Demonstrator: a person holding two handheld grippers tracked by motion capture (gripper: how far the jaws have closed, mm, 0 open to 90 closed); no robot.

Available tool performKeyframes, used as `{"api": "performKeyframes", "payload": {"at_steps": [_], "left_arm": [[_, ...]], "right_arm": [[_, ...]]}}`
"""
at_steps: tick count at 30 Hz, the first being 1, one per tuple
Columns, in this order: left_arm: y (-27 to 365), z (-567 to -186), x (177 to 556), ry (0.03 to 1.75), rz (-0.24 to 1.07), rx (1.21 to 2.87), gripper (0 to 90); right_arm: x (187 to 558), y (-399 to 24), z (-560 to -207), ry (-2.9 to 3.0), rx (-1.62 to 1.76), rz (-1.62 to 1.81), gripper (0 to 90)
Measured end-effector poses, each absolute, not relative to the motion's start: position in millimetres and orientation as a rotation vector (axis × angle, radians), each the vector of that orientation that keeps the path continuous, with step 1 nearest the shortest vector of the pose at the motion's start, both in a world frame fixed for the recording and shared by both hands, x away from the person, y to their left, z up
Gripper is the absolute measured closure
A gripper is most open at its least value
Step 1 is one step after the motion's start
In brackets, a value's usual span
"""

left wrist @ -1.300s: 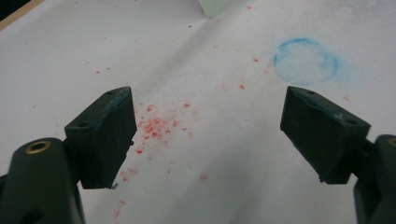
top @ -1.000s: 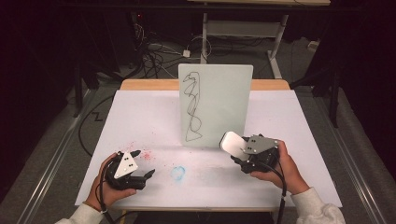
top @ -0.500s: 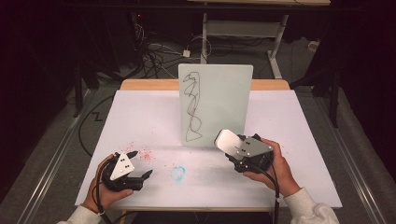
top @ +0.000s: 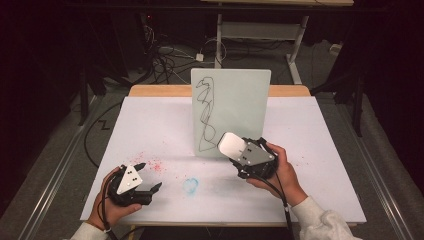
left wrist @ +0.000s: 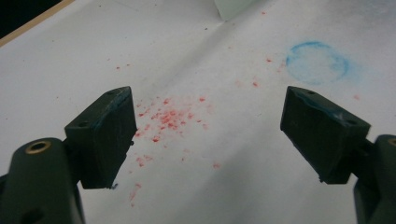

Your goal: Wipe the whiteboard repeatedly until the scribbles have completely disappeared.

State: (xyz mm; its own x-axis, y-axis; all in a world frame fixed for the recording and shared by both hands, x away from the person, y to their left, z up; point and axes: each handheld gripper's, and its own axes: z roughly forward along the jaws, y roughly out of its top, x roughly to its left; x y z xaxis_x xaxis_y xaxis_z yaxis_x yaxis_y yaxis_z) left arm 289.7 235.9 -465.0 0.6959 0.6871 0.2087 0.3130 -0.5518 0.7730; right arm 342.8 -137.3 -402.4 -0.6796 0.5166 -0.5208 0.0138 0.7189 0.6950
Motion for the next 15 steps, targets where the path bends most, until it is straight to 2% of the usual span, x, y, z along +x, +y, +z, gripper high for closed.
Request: {"api": "performKeyframes", "payload": {"at_steps": [15], "left_arm": [[234, -465, 289, 0.749, 0.652, 2.182, 17.8]], "right_arm": [[353, -86, -396, 2.011, 0.365, 0.732, 30.9]]}}
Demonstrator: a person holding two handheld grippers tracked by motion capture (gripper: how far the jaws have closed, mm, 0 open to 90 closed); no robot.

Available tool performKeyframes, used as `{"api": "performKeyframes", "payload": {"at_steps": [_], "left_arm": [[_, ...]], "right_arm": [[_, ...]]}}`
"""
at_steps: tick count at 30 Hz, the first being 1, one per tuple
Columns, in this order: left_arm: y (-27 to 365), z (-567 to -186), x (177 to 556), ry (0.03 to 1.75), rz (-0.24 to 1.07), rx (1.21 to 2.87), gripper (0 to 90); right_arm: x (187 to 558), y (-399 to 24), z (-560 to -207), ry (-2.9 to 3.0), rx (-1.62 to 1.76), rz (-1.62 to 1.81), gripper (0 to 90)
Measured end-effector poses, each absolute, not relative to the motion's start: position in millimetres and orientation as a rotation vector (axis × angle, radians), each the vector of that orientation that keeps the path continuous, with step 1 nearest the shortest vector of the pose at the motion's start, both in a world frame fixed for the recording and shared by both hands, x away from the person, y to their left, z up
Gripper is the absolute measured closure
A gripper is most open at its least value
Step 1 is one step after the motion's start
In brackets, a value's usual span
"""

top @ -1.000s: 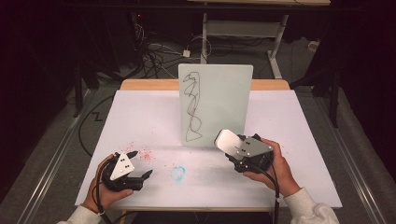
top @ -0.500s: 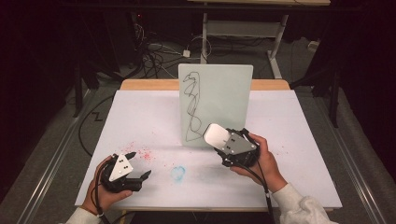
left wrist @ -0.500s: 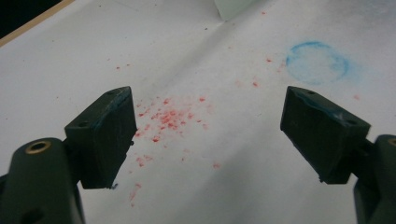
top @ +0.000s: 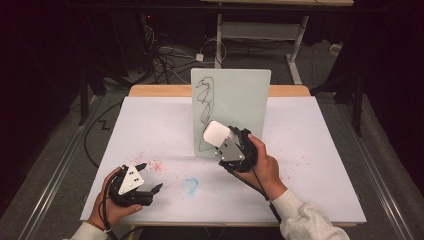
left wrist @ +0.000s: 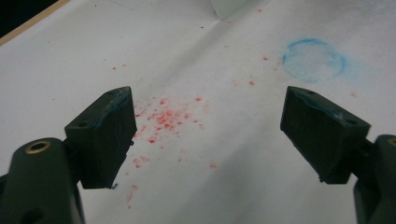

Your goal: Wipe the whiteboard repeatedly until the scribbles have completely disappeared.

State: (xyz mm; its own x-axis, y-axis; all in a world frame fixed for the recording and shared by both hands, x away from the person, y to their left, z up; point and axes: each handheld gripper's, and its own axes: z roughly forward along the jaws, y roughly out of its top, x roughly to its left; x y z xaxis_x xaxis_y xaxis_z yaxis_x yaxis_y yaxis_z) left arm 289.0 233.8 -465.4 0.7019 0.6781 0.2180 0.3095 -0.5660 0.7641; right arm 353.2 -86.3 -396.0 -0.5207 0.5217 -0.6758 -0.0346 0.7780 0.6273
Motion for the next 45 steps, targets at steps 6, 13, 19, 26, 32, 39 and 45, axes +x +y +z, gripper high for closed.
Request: {"api": "performKeyframes", "payload": {"at_steps": [6, 13, 19, 26, 32, 39, 45], "left_arm": [[233, -466, 289, 0.75, 0.654, 2.189, 17.7], [232, -466, 289, 0.75, 0.65, 2.194, 17.8], [232, -467, 289, 0.75, 0.648, 2.197, 17.9], [231, -467, 289, 0.746, 0.646, 2.205, 17.9], [231, -468, 289, 0.745, 0.642, 2.212, 17.9], [230, -468, 289, 0.747, 0.638, 2.215, 18.0], [232, -467, 289, 0.75, 0.641, 2.215, 18.0]], "right_arm": [[359, -73, -398, 1.961, 0.387, 0.64, 30.9], [368, -53, -417, 1.957, 0.371, 0.556, 30.9], [373, -45, -432, 1.991, 0.344, 0.513, 30.8], [372, -34, -456, 1.954, 0.253, 0.408, 30.9], [368, -29, -471, 1.967, 0.178, 0.361, 30.8], [363, -26, -489, 2.003, 0.087, 0.314, 30.9], [361, -31, -493, 2.016, 0.065, 0.286, 30.9]]}}
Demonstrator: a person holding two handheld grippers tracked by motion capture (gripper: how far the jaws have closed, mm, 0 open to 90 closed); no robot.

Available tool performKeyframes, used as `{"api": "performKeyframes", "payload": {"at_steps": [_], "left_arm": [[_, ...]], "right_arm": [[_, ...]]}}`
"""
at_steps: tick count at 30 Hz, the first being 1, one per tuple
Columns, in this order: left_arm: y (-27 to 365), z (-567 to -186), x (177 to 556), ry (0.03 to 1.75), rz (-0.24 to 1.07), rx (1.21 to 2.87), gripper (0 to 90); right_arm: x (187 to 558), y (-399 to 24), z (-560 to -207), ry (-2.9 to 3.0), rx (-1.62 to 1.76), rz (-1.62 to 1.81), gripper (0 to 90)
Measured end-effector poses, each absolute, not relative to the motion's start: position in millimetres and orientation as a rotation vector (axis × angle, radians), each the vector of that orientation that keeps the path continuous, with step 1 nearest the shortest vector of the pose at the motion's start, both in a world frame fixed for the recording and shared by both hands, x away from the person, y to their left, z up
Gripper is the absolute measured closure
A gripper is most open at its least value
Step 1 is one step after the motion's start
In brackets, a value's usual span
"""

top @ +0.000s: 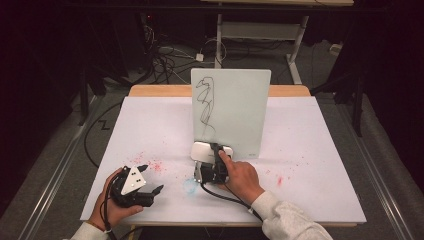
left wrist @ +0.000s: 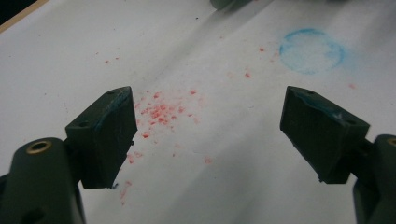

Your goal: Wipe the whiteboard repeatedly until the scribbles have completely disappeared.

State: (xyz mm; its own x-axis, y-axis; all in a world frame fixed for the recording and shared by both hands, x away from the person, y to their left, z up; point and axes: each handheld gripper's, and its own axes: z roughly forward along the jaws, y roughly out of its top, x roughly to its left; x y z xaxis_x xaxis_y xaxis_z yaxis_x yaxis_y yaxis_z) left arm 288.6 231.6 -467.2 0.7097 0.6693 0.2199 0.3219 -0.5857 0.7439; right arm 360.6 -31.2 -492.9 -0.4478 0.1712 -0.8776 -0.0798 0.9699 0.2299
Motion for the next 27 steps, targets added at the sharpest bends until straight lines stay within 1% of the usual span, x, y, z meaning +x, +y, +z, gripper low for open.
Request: {"api": "performKeyframes", "payload": {"at_steps": [6, 7, 14, 16, 17, 19, 23, 27], "left_arm": [[233, -466, 288, 0.754, 0.644, 2.202, 18.0], [233, -465, 288, 0.755, 0.644, 2.2, 18.0], [232, -465, 288, 0.747, 0.642, 2.198, 18.0], [232, -466, 289, 0.746, 0.639, 2.201, 18.0], [232, -466, 289, 0.746, 0.638, 2.201, 18.0], [232, -466, 288, 0.746, 0.64, 2.201, 18.0], [232, -466, 289, 0.735, 0.65, 2.201, 18.0], [230, -466, 289, 0.74, 0.638, 2.206, 18.0]], "right_arm": [[364, -50, -482, 1.995, 0.116, 0.279, 30.9], [366, -53, -476, 1.969, 0.146, 0.303, 30.9], [372, -46, -462, 1.91, 0.201, 0.35, 30.9], [371, -40, -466, 1.913, 0.181, 0.344, 30.9], [368, -33, -475, 1.952, 0.129, 0.315, 30.9], [367, -30, -479, 1.96, 0.096, 0.309, 30.8], [360, -15, -501, 1.968, 0.006, 0.255, 30.8], [362, -6, -500, 1.972, -0.006, 0.262, 30.8]]}}
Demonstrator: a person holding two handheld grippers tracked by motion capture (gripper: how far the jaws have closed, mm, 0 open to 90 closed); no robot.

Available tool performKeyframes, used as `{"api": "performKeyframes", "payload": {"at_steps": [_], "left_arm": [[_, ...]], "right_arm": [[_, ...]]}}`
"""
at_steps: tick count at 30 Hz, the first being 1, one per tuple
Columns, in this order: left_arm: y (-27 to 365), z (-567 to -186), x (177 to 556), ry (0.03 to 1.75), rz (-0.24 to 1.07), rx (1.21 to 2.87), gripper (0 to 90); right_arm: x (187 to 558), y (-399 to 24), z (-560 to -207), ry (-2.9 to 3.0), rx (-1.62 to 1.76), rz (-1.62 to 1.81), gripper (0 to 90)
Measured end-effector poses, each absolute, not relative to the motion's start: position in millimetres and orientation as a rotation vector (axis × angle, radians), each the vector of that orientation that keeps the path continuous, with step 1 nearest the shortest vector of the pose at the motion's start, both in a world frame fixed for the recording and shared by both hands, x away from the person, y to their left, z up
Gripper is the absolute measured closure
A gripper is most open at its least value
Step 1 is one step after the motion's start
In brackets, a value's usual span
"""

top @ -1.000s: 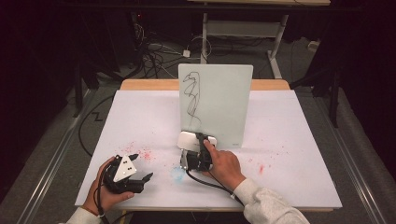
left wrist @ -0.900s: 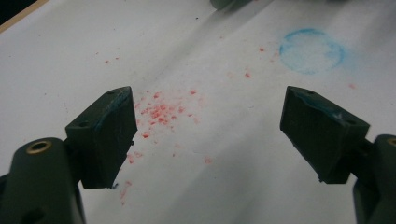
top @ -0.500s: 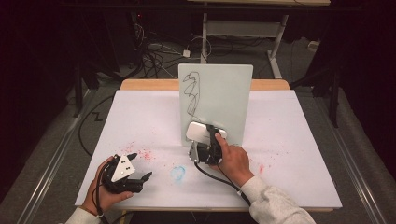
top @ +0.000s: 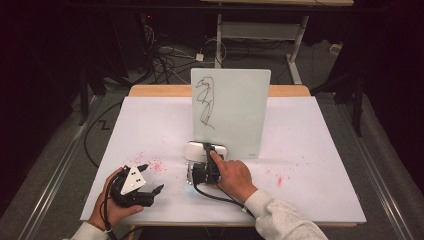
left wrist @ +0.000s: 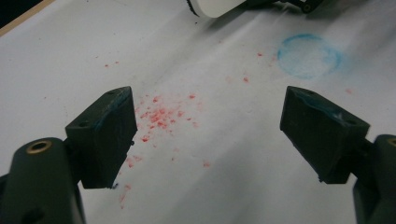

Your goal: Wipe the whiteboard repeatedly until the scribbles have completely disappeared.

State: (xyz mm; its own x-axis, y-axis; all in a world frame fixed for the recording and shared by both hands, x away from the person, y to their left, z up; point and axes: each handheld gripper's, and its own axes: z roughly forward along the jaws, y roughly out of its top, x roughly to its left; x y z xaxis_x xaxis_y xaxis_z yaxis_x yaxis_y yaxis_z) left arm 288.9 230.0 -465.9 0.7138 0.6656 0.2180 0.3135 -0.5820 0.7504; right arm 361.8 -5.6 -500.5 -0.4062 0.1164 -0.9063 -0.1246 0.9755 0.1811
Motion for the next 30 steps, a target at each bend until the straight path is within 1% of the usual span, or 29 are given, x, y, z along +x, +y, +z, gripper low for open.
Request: {"api": "performKeyframes", "payload": {"at_steps": [4, 8, 12, 14, 19, 22, 25, 30], "left_arm": [[230, -466, 290, 0.731, 0.648, 2.206, 18.0], [231, -466, 289, 0.747, 0.637, 2.203, 18.0], [232, -465, 288, 0.748, 0.642, 2.198, 18.0], [232, -464, 287, 0.749, 0.646, 2.197, 18.0], [231, -464, 288, 0.752, 0.646, 2.2, 18.0], [230, -464, 289, 0.745, 0.646, 2.203, 18.0], [229, -465, 290, 0.742, 0.642, 2.207, 18.0], [230, -465, 290, 0.736, 0.638, 2.203, 18.0]], "right_arm": [[362, 1, -500, 1.973, -0.012, 0.262, 30.9], [362, -6, -497, 1.995, 0.009, 0.26, 30.9], [362, -24, -496, 1.988, 0.022, 0.211, 30.9], [362, -40, -493, 1.971, 0.041, 0.187, 30.9], [368, -68, -475, 1.897, 0.18, 0.177, 30.9], [370, -65, -469, 1.881, 0.18, 0.186, 30.9], [370, -54, -471, 1.877, 0.153, 0.2, 30.9], [365, -25, -489, 1.888, 0.046, 0.158, 30.9]]}}
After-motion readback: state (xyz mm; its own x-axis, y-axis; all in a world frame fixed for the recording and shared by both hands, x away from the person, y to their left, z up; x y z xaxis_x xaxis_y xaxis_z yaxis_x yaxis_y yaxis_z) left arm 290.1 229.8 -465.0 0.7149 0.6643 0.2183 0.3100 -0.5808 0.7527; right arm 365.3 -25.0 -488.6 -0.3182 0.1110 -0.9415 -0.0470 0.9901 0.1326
